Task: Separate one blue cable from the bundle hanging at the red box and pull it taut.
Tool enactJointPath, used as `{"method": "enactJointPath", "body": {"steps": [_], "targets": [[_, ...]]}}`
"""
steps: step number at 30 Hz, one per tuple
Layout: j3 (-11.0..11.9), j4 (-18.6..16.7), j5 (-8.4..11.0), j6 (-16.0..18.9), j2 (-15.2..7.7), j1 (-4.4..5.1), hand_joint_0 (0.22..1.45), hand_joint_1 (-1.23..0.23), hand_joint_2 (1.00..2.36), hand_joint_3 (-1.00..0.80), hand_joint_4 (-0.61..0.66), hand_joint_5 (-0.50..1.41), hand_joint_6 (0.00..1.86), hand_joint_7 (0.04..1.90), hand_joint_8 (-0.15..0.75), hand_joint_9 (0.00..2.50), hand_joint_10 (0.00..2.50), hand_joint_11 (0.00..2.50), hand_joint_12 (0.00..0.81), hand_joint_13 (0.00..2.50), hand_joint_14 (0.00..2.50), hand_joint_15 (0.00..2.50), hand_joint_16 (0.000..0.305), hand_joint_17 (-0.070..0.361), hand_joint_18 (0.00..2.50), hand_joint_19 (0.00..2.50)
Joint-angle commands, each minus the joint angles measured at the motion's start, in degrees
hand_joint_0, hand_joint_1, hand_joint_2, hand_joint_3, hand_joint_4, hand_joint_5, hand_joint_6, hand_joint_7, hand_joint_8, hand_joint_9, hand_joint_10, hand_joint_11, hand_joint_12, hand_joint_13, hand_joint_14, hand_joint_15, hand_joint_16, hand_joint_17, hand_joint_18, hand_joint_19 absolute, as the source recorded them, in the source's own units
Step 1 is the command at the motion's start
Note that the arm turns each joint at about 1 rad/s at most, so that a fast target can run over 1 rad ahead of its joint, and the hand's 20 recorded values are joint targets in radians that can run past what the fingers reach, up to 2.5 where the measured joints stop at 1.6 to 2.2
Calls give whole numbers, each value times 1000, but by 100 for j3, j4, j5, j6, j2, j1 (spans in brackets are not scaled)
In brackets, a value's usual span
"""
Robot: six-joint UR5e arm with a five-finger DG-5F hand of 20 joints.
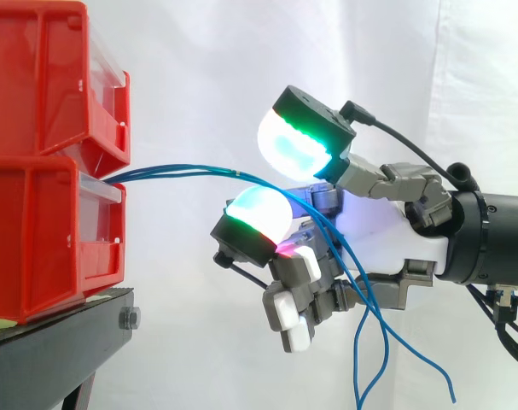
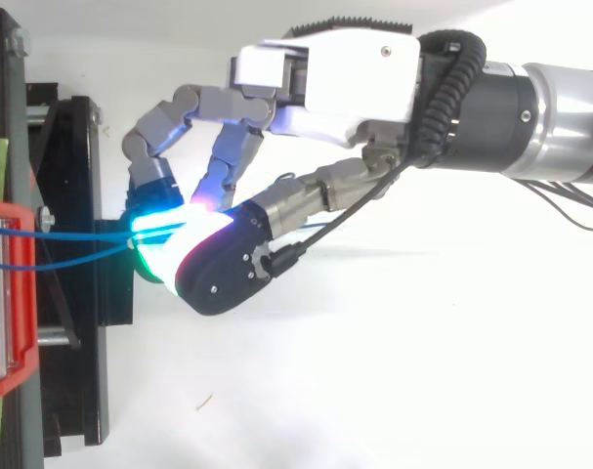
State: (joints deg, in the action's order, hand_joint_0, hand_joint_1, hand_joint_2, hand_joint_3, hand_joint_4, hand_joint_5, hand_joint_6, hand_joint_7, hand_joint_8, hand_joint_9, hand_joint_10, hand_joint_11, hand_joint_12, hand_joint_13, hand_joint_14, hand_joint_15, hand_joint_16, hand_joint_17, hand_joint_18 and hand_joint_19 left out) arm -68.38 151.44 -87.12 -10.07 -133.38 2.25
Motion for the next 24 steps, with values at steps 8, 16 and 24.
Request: {"method": "enactJointPath", "body": {"steps": [8, 16, 24], "targets": [[-9, 0, 2, -13, -4, 3, 596, -648, 1016, -215, 185, -128, 876, 1296, 451, 1183, 16, 802, 475, 1130, 16, 536, 56, 125, 1097, 450], [-9, 0, 37, -30, -4, 47, 690, -874, 1019, -197, 63, -163, 907, 1306, 406, 1050, 17, 820, 448, 1045, 18, 533, 51, 114, 1012, 436], [-9, 53, 90, -250, -4, 118, 756, -907, 1015, -278, 11, -178, 922, 1350, 391, 1015, 17, 814, 432, 998, 18, 533, 50, 112, 963, 439]]}}
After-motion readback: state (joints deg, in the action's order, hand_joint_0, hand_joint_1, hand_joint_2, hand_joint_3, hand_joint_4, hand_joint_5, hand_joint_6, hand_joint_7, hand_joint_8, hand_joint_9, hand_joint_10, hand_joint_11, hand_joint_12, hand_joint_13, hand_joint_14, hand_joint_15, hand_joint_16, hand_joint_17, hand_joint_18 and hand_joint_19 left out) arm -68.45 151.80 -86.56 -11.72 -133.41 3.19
